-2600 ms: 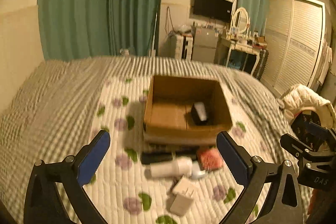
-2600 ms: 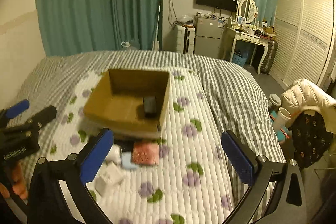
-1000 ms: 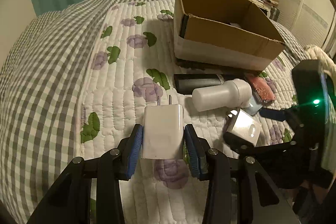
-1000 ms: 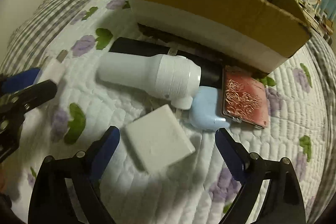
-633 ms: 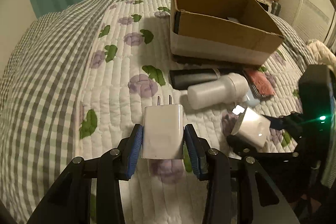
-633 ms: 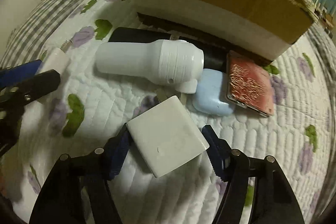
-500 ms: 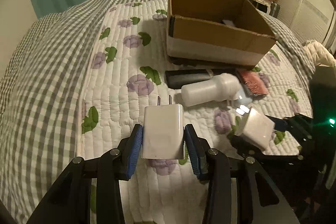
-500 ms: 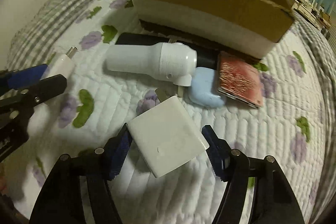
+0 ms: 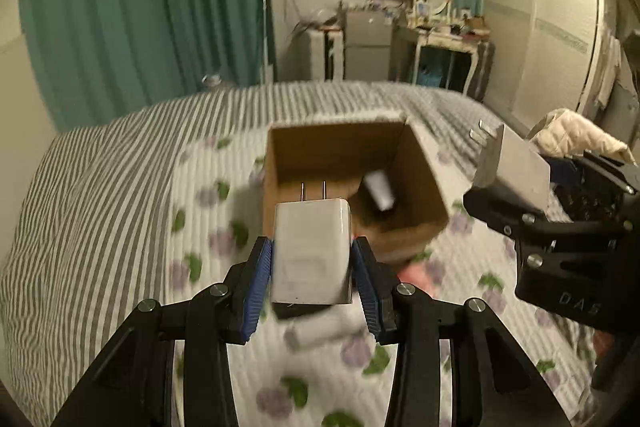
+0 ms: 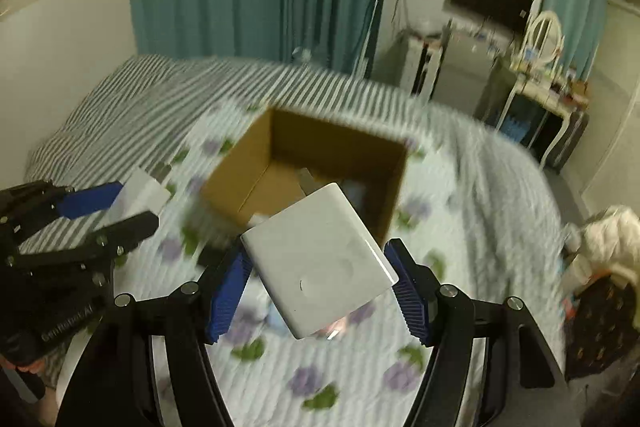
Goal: Organize rigid objects
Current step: 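Lower both chargers into the box and open both grippers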
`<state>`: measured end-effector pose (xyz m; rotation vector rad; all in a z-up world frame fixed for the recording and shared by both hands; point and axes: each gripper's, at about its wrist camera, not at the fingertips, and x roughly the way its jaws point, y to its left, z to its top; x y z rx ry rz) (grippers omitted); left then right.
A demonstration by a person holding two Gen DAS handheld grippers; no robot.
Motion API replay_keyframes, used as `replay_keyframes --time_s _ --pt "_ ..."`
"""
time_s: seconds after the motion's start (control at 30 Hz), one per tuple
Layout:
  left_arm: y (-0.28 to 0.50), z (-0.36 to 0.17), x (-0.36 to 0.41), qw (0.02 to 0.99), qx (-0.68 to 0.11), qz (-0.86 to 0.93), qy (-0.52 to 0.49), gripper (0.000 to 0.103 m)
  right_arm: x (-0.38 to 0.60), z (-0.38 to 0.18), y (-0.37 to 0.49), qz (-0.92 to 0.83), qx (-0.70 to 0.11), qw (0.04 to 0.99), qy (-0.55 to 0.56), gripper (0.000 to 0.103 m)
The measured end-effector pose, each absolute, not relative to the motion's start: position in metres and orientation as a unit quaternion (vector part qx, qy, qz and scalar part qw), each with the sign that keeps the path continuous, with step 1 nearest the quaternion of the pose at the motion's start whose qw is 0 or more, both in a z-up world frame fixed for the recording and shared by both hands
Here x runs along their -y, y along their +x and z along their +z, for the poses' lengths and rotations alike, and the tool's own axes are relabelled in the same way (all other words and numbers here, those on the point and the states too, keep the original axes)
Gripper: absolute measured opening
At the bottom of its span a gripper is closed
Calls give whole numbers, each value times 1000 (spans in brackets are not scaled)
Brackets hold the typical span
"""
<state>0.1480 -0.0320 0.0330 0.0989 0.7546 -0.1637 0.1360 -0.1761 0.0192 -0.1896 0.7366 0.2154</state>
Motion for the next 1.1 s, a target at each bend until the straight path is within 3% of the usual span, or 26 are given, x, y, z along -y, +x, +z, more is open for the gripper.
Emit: replay_keyframes --time_s 0.27,0.67,0.7,0.77,1.1 --pt "224 10 54 913 -394 -90 55 42 203 27 199 96 -355 927 -75 67" --pt "285 -68 64 893 -437 -102 47 45 216 -52 255 105 -395 911 -65 67" --pt "285 -67 64 894 -433 -105 47 48 216 -55 256 107 -396 910 -64 67" --pt "283 -63 64 900 -420 -104 53 63 215 -59 257 108 -397 909 -71 67" --pt "257 -20 35 923 -369 -88 69 64 193 -68 261 119 -410 901 -75 67"
